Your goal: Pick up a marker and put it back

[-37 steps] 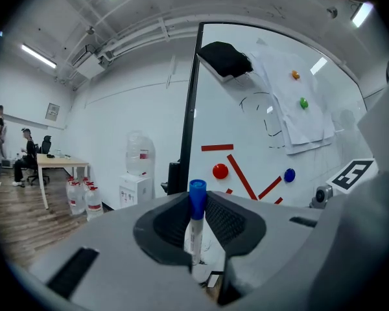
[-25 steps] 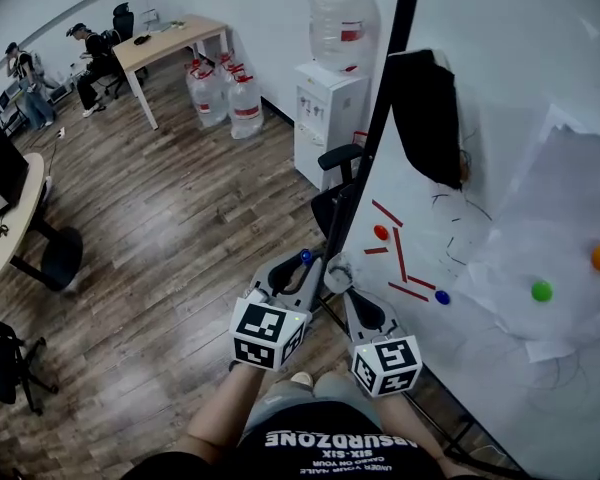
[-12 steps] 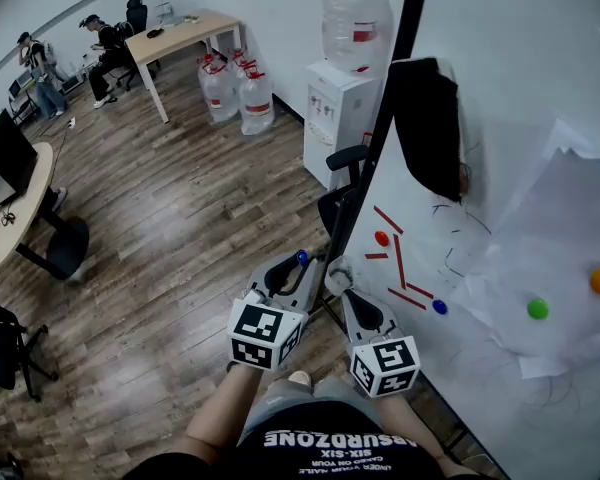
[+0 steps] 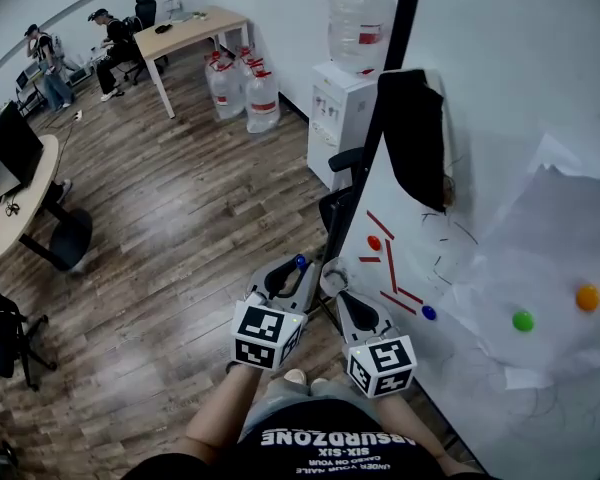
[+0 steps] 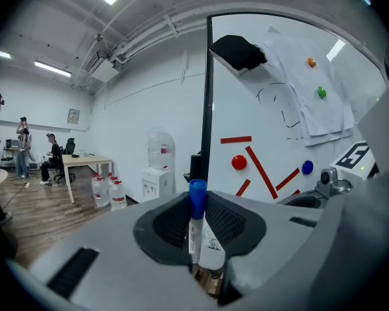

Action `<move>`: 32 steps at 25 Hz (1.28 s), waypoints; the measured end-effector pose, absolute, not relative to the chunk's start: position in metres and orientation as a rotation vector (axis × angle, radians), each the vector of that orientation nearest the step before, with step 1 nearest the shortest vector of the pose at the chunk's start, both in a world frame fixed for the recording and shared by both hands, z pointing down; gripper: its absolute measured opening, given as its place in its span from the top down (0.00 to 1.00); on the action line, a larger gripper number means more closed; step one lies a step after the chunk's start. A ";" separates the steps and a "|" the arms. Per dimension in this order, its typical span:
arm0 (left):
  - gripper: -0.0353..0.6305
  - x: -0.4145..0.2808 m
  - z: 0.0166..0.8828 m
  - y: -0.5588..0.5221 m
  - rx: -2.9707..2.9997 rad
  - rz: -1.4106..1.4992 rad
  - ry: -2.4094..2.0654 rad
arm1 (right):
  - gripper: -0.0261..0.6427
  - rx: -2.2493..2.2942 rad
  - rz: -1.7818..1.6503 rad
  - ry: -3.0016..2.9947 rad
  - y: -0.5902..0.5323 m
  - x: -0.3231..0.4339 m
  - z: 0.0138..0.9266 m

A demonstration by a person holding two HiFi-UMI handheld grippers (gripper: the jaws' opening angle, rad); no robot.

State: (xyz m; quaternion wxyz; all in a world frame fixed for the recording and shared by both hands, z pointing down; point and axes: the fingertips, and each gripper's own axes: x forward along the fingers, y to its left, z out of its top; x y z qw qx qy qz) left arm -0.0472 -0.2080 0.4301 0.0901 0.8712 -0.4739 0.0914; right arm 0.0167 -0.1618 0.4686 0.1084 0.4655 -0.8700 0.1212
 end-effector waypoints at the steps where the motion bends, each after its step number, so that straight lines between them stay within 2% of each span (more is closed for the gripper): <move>1: 0.83 -0.046 0.432 -0.207 2.587 0.277 -1.408 | 0.96 1.364 0.356 -2.561 -0.162 0.017 0.468; 32: 0.83 -0.035 0.494 -0.162 2.497 0.388 -1.387 | 0.96 1.303 0.367 -2.604 -0.149 0.018 0.469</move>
